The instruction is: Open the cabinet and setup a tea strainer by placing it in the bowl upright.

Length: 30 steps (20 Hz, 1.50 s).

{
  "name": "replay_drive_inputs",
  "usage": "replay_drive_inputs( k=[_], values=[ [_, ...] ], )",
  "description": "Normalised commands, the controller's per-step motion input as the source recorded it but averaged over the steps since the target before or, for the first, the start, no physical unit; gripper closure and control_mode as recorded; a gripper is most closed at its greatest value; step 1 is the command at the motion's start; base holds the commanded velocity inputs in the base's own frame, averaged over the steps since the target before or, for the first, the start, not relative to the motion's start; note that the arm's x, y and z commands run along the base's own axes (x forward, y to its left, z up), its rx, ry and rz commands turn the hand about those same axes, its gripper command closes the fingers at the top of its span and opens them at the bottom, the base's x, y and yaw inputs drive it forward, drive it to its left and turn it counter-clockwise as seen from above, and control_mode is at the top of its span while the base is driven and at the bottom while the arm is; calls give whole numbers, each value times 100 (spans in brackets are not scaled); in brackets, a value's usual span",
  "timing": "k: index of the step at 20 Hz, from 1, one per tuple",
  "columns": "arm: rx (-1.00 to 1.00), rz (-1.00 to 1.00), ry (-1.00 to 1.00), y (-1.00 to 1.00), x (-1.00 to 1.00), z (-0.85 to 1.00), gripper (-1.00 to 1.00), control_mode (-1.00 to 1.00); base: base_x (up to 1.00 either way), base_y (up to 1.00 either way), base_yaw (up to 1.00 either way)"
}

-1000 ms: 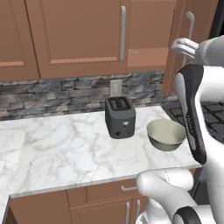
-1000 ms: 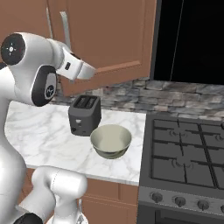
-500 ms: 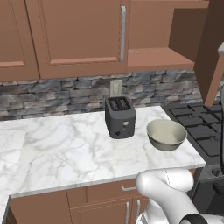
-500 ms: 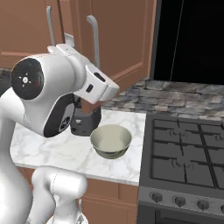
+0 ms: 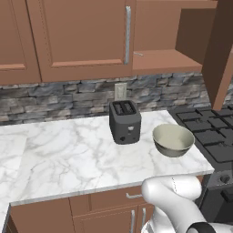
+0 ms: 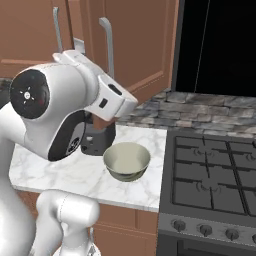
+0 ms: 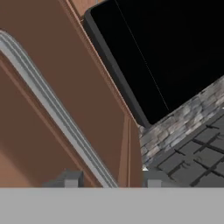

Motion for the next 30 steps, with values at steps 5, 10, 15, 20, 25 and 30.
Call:
replay_drive_inputs(
  k=[5, 10, 15, 20, 25, 30],
  values=[
    [-1, 11, -16, 24, -81, 52, -100, -100, 0, 0, 0],
    [-8, 17, -7, 60, -63, 55, -100, -100, 0, 0, 0],
    [-25, 15, 10, 96, 1, 16, -100, -100, 0, 0, 0],
    [-38, 4, 31, 93, 70, -31, -100, -100, 0, 0, 0],
    [-41, 0, 27, 41, 100, -62, -100, -100, 0, 0, 0],
    [-37, 0, 6, -3, 100, -20, -100, -100, 0, 0, 0]
  ],
)
